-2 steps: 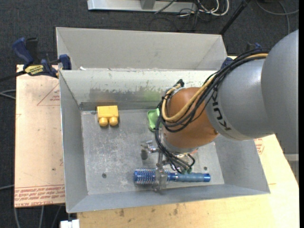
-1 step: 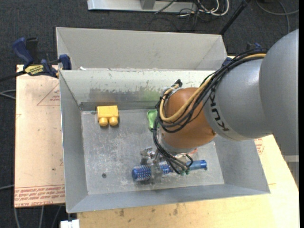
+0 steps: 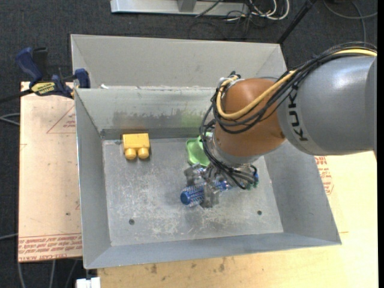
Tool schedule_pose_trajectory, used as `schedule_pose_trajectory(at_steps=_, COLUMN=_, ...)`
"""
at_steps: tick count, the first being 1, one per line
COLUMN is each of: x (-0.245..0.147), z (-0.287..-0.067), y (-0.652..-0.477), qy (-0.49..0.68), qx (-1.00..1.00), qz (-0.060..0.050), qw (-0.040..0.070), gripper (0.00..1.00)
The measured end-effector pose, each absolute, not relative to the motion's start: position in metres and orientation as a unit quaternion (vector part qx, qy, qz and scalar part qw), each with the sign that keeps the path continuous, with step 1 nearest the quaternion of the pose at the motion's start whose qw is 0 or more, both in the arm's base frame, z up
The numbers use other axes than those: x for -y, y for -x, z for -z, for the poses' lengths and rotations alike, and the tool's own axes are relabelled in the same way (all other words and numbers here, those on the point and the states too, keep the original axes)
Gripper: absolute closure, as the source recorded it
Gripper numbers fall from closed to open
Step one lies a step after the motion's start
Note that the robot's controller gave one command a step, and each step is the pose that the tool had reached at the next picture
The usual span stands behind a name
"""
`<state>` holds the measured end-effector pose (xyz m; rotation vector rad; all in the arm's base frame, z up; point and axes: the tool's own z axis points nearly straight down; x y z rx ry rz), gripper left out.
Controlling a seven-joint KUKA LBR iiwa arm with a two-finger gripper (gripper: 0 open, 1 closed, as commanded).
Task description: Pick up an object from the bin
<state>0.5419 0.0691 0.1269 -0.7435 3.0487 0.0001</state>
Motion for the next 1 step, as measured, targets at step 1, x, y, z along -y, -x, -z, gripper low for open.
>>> schedule_pose_trajectory(at_steps=1, x=-0.0689, z=-0.2858, y=-0.5301, qy=0.227, qx=-0.974, qz=0.000, qw=0.005, gripper=1.00)
